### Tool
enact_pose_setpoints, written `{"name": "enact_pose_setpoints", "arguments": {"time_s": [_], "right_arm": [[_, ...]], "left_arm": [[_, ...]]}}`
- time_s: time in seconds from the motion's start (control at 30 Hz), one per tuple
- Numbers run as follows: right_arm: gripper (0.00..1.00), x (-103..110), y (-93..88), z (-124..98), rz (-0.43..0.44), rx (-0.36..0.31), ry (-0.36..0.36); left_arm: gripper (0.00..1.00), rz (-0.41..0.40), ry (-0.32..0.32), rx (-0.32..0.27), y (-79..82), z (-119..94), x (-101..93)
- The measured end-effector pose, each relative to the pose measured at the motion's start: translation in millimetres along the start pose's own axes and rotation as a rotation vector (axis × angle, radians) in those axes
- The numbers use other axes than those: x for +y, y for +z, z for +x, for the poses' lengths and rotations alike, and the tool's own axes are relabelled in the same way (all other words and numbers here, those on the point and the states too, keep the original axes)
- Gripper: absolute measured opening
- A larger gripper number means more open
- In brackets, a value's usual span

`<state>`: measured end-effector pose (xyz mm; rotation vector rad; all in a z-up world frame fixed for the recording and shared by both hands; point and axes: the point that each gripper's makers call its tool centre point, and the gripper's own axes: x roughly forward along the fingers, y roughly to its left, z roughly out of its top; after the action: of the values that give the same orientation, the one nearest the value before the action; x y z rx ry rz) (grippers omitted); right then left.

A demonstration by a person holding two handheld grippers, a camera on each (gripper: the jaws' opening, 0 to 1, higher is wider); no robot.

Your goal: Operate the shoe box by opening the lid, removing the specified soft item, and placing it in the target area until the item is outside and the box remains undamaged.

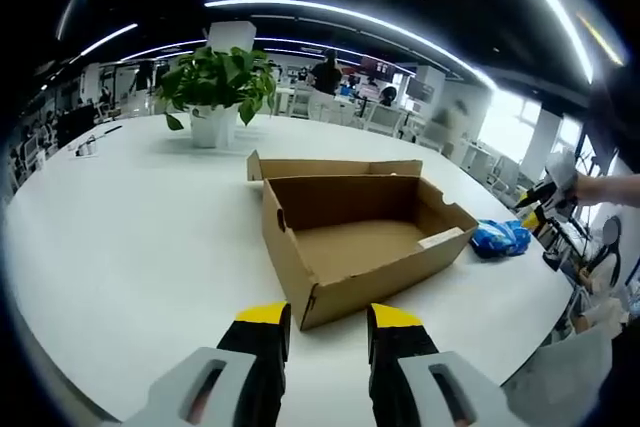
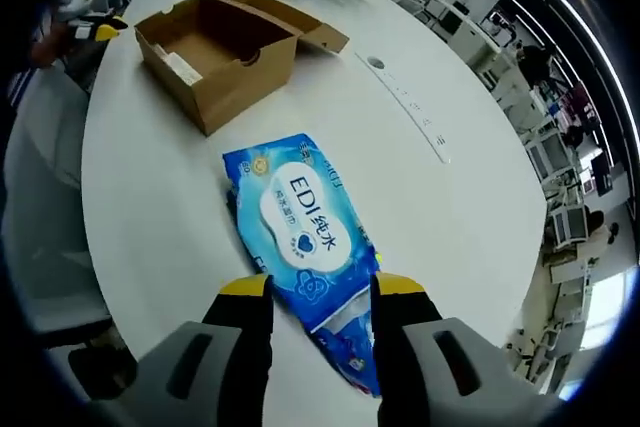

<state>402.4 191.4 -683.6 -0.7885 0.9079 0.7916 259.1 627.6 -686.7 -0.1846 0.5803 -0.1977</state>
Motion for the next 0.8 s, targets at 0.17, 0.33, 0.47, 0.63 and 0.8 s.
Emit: {"name": "enact_pose_setpoints", "arguments": {"time_s": [0.17,0.33,0.47,0.63,0.8], "right_arm": [[0.35,24,38.1,9,0.008,-0.055,0.05],[0.35,46,71.1,17,0.0,-0.094,0.09],[0.35,64,96.8,21,-0.014,-0.121,0.121],[0.35,79,122.0,26,-0.026,-0.148,0.154],[0.35,92,139.7,33,-0.029,-0.16,0.185]], "left_arm": [[0.31,0.009,-0.023,-0.002,0.5,1,-5.4],[0.34,0.026,-0.061,0.005,-1.2,4,-12.5],[0.35,0.034,-0.08,0.004,-1.4,4,-16.7],[0.35,0.029,-0.096,-0.004,-0.9,5,-16.1],[0.36,0.021,-0.109,-0.009,-0.4,5,-16.9]]}}
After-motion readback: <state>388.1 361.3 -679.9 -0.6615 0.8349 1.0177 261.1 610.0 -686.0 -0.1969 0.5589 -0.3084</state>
